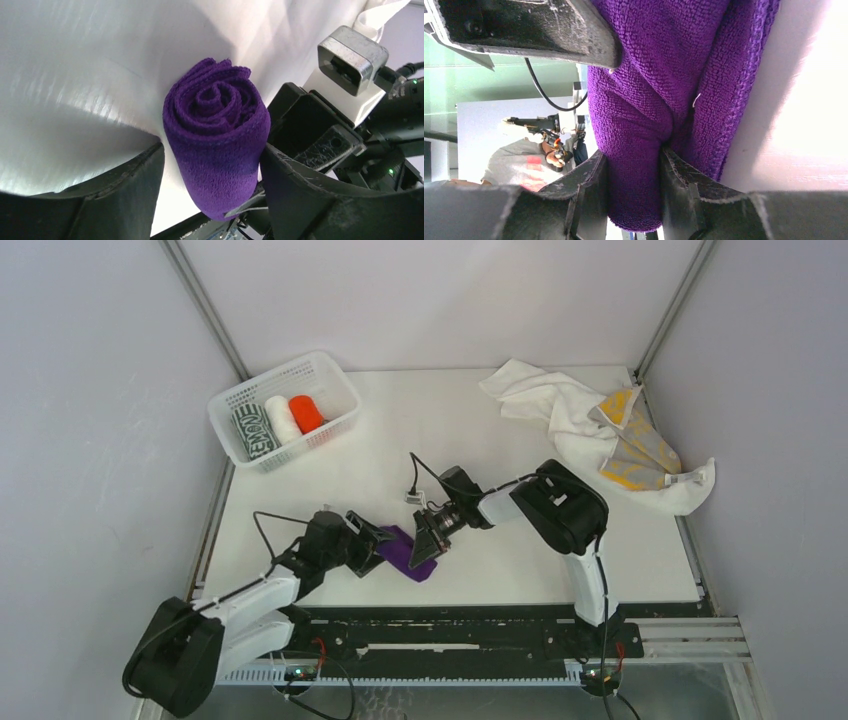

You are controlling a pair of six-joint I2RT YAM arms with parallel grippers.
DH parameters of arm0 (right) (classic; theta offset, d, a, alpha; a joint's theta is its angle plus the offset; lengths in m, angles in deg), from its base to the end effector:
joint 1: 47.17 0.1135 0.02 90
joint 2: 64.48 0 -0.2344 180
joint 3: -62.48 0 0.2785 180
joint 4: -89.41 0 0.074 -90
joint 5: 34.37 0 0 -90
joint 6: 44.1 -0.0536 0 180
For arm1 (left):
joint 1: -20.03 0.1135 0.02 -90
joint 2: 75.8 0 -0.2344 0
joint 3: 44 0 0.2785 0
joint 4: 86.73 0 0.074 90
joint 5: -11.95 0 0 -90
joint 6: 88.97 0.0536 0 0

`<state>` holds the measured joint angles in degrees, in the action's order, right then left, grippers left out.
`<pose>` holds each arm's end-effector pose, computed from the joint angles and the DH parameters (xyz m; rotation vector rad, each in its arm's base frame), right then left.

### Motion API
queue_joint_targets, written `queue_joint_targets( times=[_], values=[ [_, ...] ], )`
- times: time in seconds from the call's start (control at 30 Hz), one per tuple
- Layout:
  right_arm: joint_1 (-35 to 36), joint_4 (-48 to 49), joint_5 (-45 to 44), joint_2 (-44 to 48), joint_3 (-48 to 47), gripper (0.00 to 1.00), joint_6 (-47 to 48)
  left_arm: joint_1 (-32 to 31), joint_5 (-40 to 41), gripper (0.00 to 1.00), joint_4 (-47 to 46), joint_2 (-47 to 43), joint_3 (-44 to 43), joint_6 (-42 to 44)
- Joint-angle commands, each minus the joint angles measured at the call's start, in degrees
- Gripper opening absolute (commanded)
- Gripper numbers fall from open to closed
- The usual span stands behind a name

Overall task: Roll the towels
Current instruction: Roll the towel at the center of the board.

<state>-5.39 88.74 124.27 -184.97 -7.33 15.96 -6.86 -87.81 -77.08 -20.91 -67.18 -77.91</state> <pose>0.2455 0.2863 0.0270 0.7908 -2.2476 -1.7580 0.1897 -0.1064 0.0751 -1.0336 2.3418 -1.0539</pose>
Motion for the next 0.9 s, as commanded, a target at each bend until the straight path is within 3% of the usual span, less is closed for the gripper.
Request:
queue_joint_targets(
  times=[0.0, 0.13, 0.3, 0.6, 0.87],
  values=[
    [0.65, -5.76, -8.0, -0.17, 1.92, 0.36, 1.0, -0.49, 1.4, 0.7, 1.71, 5.92, -3.78, 1.82],
    [1.05, -11.99, -15.28, 5.76, 2.17, 0.5, 5.86, -2.25, 2.75, 0.58, 6.3, 10.2, -5.93, 3.24],
    [4.17, -20.97, -31.37, 15.72, 2.26, 0.67, 14.26, -2.28, 4.27, 0.55, 9.2, 10.52, -5.89, 4.09],
    [17.67, -28.03, -71.05, 31.15, 2.26, 0.78, 22.47, -2.37, 6.54, 0.55, 14.28, 9.95, -8.69, 6.89],
    [32.44, -26.15, -91.78, 32.87, 1.53, 0.82, 29.12, -2.54, 6.15, 0.56, 14.39, 11.13, -9.24, 7.22]
  ],
)
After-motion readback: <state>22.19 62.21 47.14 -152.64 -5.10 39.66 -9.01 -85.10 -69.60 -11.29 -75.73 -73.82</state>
